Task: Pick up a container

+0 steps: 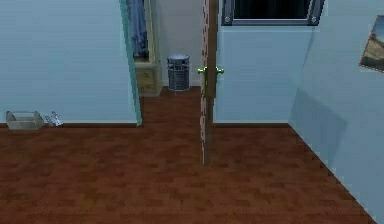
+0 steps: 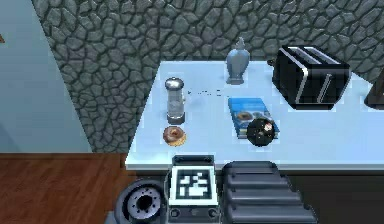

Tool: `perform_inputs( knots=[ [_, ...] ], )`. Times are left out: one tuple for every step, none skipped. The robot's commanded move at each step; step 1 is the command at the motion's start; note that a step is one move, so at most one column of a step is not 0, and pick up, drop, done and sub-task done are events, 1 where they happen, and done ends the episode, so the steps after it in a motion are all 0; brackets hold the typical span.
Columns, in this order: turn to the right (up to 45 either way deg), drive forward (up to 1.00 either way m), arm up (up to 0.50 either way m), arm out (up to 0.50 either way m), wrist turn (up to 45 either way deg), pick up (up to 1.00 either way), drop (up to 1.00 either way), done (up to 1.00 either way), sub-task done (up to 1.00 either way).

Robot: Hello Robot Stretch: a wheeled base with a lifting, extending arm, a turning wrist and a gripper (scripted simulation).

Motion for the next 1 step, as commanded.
perform_inputs(
  knots=[
    [0.0, 0.00, 0.00, 0.34, 0.0, 0.00, 0.00, 0.00, 0.00]
  ],
)
